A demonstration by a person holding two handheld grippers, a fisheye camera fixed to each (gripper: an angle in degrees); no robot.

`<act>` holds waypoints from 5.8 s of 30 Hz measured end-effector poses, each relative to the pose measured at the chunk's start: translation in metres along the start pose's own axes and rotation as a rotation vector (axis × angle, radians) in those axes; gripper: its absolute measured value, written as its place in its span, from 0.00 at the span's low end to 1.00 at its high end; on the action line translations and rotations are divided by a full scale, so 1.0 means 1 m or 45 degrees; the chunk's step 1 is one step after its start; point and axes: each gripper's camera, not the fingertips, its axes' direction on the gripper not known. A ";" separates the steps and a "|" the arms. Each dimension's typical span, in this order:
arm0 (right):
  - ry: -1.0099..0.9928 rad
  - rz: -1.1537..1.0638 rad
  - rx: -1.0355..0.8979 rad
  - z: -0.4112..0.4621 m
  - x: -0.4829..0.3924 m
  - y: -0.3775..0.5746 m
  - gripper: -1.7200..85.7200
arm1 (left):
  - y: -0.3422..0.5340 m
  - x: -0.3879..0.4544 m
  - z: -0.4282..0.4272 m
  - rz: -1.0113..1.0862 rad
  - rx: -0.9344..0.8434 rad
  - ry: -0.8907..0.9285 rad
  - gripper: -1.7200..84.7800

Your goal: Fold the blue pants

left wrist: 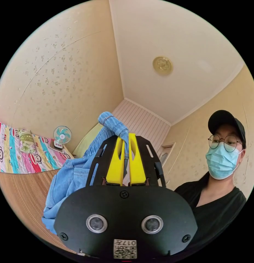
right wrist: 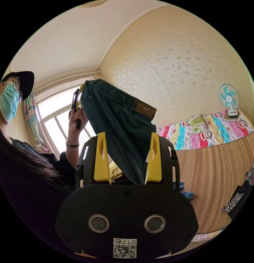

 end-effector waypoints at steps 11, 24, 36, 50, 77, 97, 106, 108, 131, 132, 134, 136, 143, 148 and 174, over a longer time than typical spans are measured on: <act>-0.768 0.272 -0.044 0.028 0.070 -0.067 0.31 | -0.085 0.116 -0.005 0.258 -0.231 0.120 0.02; -0.941 -0.379 0.009 -0.108 -0.083 -0.273 0.05 | -0.180 0.233 -0.047 0.525 -0.122 -0.264 0.02; 0.025 -0.429 -0.269 -0.059 -0.110 -0.430 0.05 | -0.328 0.124 -0.009 0.531 -0.128 -0.714 0.03; 0.245 0.047 -0.920 0.244 0.293 -0.326 0.09 | -0.320 -0.512 0.049 -0.269 -0.792 -1.719 0.10; -0.226 0.754 -1.764 -0.010 0.418 0.073 0.07 | -0.015 -0.556 -0.198 -1.285 -1.547 -1.663 0.09; 0.222 0.913 -0.871 -0.215 0.587 -0.090 0.04 | -0.156 -0.708 0.012 -0.801 -1.481 -1.067 0.10; 0.417 1.150 -0.635 -0.408 0.581 -0.071 0.03 | -0.155 -0.661 -0.080 -1.312 -1.284 -0.546 0.03; 0.435 1.171 -0.755 -0.415 0.563 -0.045 0.03 | -0.141 -0.631 -0.110 -1.429 -1.259 -0.499 0.03; -0.354 0.568 -1.390 -0.362 0.447 -0.114 0.05 | -0.243 -0.523 -0.090 -1.235 -1.474 -0.654 0.03; -0.354 0.549 -1.435 -0.359 0.461 -0.117 0.05 | -0.244 -0.520 -0.093 -1.239 -1.457 -0.655 0.02; -0.066 0.627 -1.530 -0.340 0.545 -0.135 0.07 | -0.246 -0.511 -0.108 -1.280 -1.401 -0.680 0.01; 0.060 0.684 -1.424 -0.316 0.611 -0.160 0.10 | -0.249 -0.506 -0.115 -1.303 -1.373 -0.675 0.01; 0.071 0.787 -1.010 -0.121 0.777 -0.221 0.17 | -0.275 -0.488 -0.131 -1.335 -1.229 -0.600 0.01; 0.363 0.826 -1.080 -0.039 0.816 -0.208 0.10 | -0.302 -0.475 -0.154 -1.349 -1.059 -0.452 0.01; -0.221 0.328 -1.263 0.059 0.560 -0.033 0.06 | -0.237 -0.432 -0.550 -1.940 -0.216 -0.884 0.11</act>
